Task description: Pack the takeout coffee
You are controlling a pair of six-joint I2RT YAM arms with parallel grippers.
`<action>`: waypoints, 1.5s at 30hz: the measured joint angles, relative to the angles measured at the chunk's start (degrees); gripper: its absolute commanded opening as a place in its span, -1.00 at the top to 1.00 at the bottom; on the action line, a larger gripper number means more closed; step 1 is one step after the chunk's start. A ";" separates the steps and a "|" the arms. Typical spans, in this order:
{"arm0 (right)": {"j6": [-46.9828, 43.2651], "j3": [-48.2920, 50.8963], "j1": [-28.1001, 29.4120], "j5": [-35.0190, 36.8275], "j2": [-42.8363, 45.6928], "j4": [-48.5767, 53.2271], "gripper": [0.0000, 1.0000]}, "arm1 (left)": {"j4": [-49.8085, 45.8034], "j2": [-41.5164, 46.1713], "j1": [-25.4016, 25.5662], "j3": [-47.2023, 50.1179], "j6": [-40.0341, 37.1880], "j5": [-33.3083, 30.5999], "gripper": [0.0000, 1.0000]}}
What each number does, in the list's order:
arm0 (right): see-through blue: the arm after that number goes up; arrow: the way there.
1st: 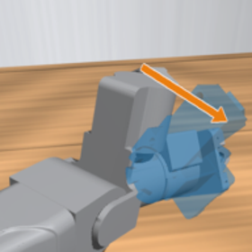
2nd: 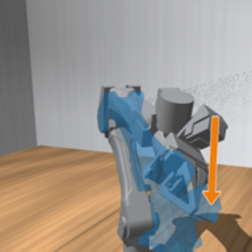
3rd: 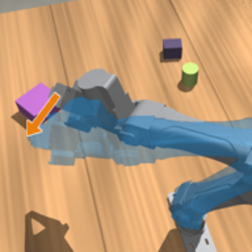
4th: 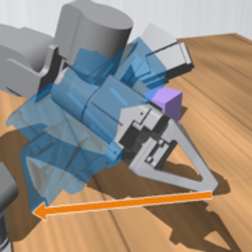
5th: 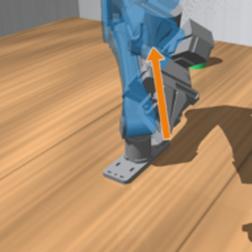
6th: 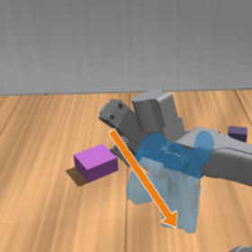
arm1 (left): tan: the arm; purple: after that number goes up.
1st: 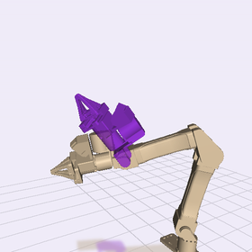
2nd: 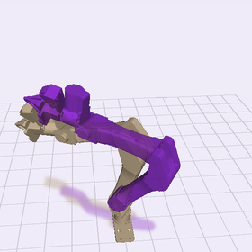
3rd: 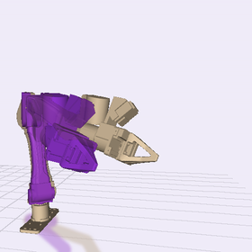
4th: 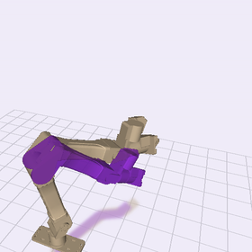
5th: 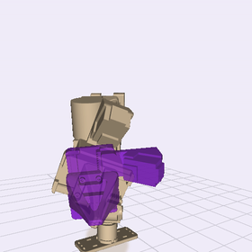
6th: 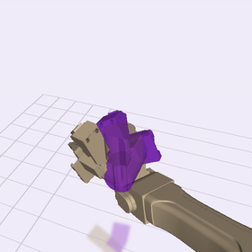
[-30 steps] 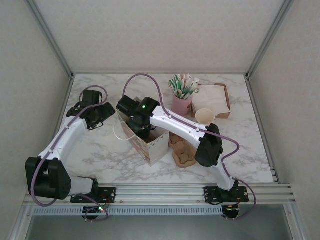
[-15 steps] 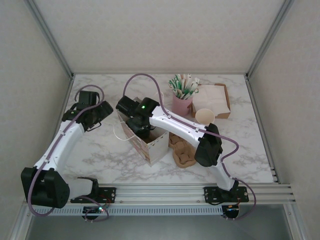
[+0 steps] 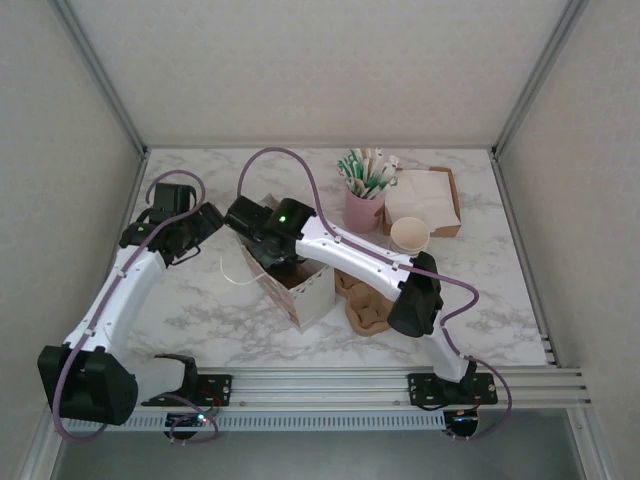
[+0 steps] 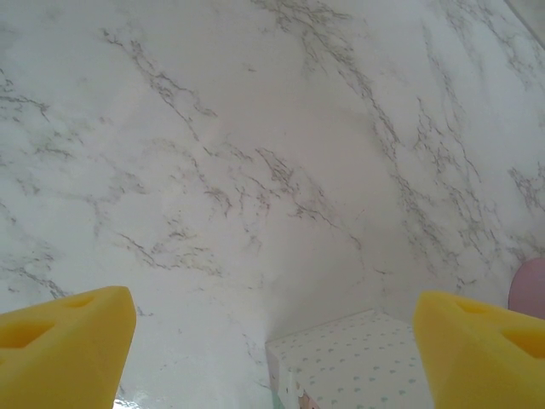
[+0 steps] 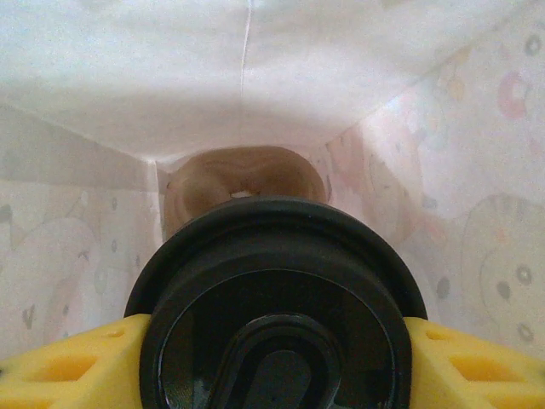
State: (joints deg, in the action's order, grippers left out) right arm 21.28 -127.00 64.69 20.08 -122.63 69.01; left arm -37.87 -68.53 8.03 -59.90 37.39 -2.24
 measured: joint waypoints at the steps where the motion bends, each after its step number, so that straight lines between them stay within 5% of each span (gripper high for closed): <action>1: 0.24 0.11 0.07 0.13 0.00 0.11 -0.19 | -0.22 0.00 0.00 -0.09 -0.02 0.00 -0.70; 24: 3.41 2.60 -2.19 -2.12 -0.28 -0.35 -0.16 | -1.36 1.49 0.00 -0.70 -0.07 0.50 -0.71; 45: 3.34 -4.81 -2.21 -2.32 -2.86 8.26 -0.17 | -10.84 4.52 0.00 -14.80 -10.71 11.21 -0.65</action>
State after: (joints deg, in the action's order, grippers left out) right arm 24.62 -131.81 62.48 17.76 -125.49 77.28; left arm -48.71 -64.01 8.03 -74.70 26.68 8.97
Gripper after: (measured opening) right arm 0.658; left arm 0.835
